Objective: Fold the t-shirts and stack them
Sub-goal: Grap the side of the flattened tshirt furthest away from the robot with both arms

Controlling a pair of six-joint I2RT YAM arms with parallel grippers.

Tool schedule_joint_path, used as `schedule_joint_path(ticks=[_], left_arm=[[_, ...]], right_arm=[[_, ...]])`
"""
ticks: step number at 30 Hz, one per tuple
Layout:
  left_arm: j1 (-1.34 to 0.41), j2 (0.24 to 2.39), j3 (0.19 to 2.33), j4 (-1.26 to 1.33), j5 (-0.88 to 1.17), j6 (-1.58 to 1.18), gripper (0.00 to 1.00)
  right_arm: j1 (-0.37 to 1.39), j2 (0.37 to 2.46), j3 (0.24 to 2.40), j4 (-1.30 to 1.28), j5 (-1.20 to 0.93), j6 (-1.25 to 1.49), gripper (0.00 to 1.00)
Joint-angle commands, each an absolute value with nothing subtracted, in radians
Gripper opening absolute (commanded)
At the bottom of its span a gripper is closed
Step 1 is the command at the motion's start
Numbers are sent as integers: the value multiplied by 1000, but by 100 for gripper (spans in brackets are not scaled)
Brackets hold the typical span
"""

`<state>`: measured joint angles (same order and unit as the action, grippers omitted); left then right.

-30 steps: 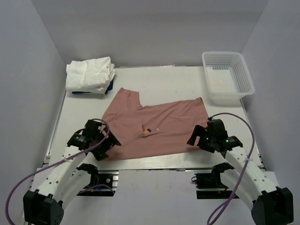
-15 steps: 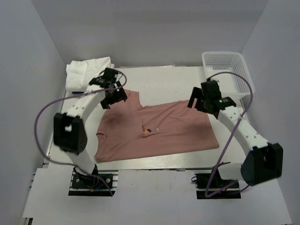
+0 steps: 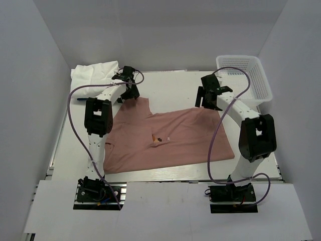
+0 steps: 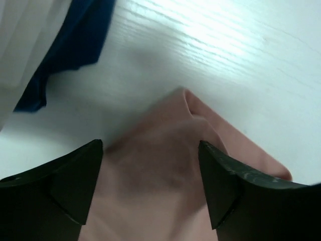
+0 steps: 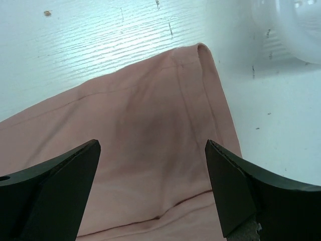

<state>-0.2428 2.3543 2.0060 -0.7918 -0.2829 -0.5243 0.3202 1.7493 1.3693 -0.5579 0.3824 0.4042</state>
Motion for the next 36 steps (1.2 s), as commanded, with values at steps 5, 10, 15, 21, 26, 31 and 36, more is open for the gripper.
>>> schedule_joint_path(ticks=[5,10,15,21,26,31,36], left_arm=[[-187,2370,2022,-640,-186,-525,76],[-187,2428,2022,-617,-117,-503,61],[-187,2428,1976,-597,-97,-483,21],[-187,2390,1964,-589,-137,-422,0],[-187,2268,1846,-488,-95,-390,0],[-187,2177,1755,-403,-52,-350,0],[-187,2137,1718,-394,-38,-308,0]], right_arm=[[316,1830,1472,-558,356,374,91],[314,1891,1502,-554,365,379,91],[314,2004,1594,-609,426,466,91],[308,2086,1637,-601,466,551,91],[307,2125,1651,-566,469,629,91],[302,2140,1655,-580,502,710,91],[296,2144,1657,-588,499,741,91]])
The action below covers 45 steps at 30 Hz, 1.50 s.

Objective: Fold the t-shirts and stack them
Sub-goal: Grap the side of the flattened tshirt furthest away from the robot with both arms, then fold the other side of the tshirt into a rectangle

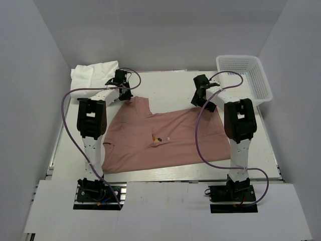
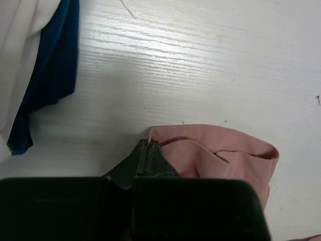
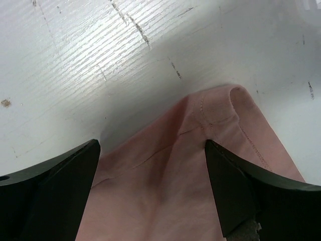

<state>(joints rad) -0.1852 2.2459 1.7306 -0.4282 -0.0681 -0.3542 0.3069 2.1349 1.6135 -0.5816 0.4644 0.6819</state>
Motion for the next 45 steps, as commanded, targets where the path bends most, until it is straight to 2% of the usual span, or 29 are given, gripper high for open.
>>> schedule_joint_path(ticks=[1,10,12,13,14,17,23,28,32,34,42,45], left_arm=[[-187,2123,1703,-394,-38,-298,0],[-187,2065,1603,-365,28,-285,0],[-187,2054,1603,-365,37,-276,0],[-187,2054,1603,-365,37,-276,0],[-187,2040,1603,-365,37,-276,0],[-187,2007,1603,-365,37,-276,0],[-198,1870,1439,-339,15,-301,0],[-207,1659,1275,-318,-47,-396,0],[-207,1481,1087,-275,-15,-423,0],[-207,1412,1010,-275,-15,-451,0],[-207,1053,727,-279,75,-601,0],[-207,933,632,-354,75,-655,0]], right_arm=[[296,2143,1654,-597,505,750,91],[290,2195,1661,-621,485,799,91],[290,2209,1660,-630,468,799,86],[290,2209,1660,-630,459,798,83],[290,2197,1654,-627,456,793,73],[293,2149,1631,-623,451,770,58],[296,2048,1514,-584,446,738,37],[299,1980,1437,-580,454,723,19],[301,1901,1379,-551,476,710,11],[301,1843,1338,-517,480,707,2],[304,1678,1187,-431,462,673,0],[307,1611,1109,-370,459,643,0]])
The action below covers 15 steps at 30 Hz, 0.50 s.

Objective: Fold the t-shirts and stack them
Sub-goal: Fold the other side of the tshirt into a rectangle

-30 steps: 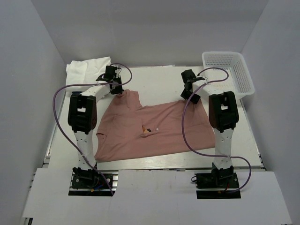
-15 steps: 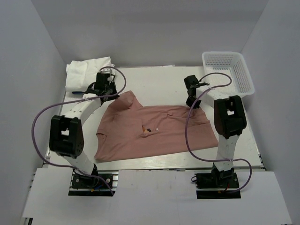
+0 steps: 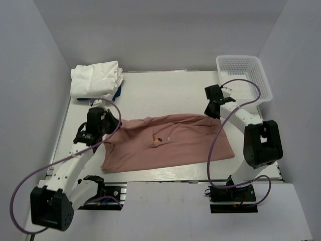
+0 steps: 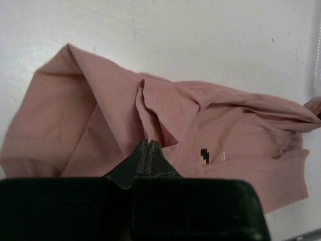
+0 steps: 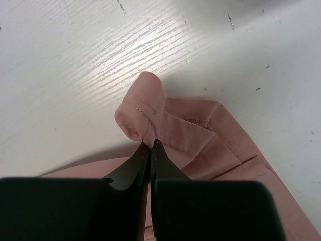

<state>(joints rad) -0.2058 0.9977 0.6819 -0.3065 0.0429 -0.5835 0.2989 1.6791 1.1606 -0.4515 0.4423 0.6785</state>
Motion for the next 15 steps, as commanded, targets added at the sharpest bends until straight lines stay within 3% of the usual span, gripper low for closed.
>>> schedule_joint_path(ticks=[1,8,13,15], left_arm=[[-207,878,617,-370,86,-676,0],[-207,666,529,-584,-15,-819,0],[-207,629,496,-675,-38,-879,0],[-207,620,486,-715,-38,-902,0]], right_arm=[[308,1582,1077,-359,459,640,0],[314,1425,881,-265,451,597,1],[316,1361,790,-244,431,612,3],[313,1341,750,-256,437,626,11]])
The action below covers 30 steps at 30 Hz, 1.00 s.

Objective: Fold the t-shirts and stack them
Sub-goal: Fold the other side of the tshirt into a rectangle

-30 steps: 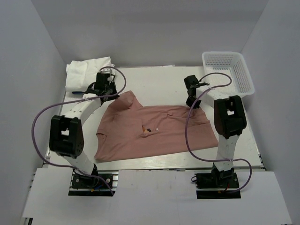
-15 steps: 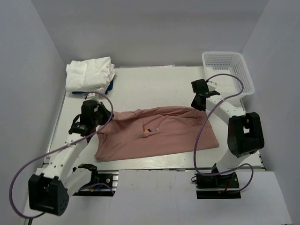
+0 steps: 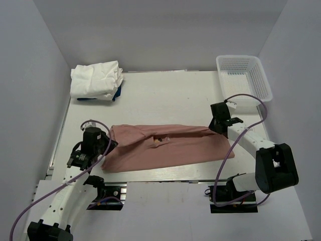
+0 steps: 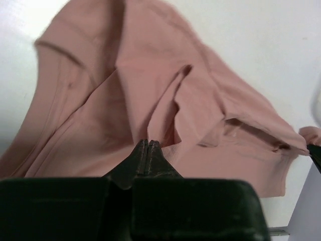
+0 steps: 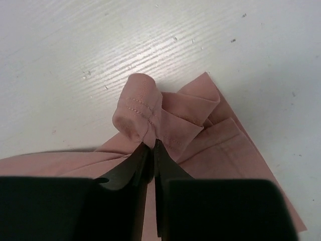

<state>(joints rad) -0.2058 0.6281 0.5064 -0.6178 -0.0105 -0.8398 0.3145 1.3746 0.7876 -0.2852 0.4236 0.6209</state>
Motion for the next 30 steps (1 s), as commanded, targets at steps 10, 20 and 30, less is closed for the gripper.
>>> schedule_joint_path(ticks=[10,20,30], left_arm=[[-207,655,604,-1054,-48,-1074,67],[-207,859,735,-981,-72,-962,100],[-207,1186,764,-736,14,-842,100]], right_arm=[[310,1195,673,-446,492,768,55],[307,1115,666,-394,423,732,71],[290,1270,684,-375,431,744,67]])
